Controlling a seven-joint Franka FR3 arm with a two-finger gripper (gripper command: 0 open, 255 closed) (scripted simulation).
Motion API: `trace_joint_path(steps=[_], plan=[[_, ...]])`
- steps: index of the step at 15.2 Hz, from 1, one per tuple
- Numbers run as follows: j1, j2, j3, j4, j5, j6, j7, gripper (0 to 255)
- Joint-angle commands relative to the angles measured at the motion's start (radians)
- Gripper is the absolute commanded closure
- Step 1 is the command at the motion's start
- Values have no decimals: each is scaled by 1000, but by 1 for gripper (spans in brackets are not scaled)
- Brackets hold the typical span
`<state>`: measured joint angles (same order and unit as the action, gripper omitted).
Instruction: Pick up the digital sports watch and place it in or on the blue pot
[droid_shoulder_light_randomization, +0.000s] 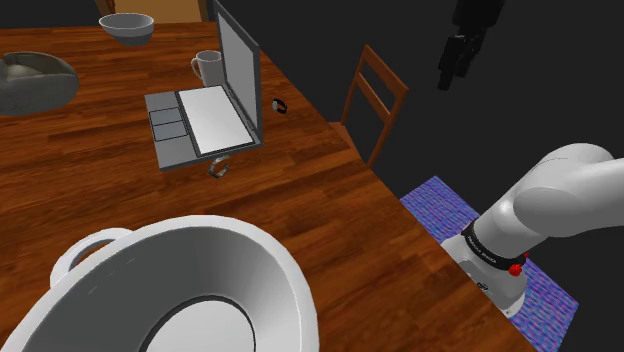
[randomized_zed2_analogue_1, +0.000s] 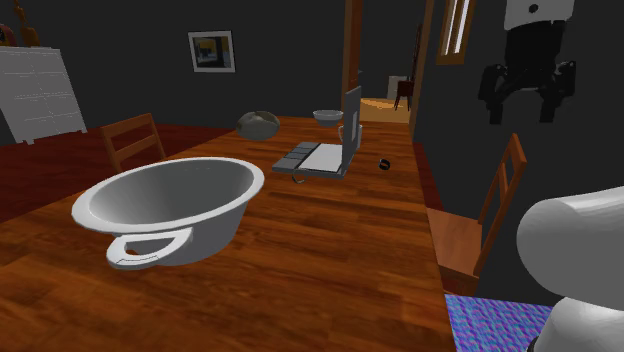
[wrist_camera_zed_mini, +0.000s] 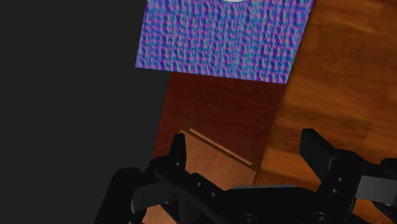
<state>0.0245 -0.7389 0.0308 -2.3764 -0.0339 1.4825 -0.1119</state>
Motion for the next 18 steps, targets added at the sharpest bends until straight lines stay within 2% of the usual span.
trace_joint_path(steps=[1,10,18], plan=[[0,0,0,0,0,0,0,0],[56,163,157,3,123,186,193,0],[88,379,290,92,165,347,362,0]])
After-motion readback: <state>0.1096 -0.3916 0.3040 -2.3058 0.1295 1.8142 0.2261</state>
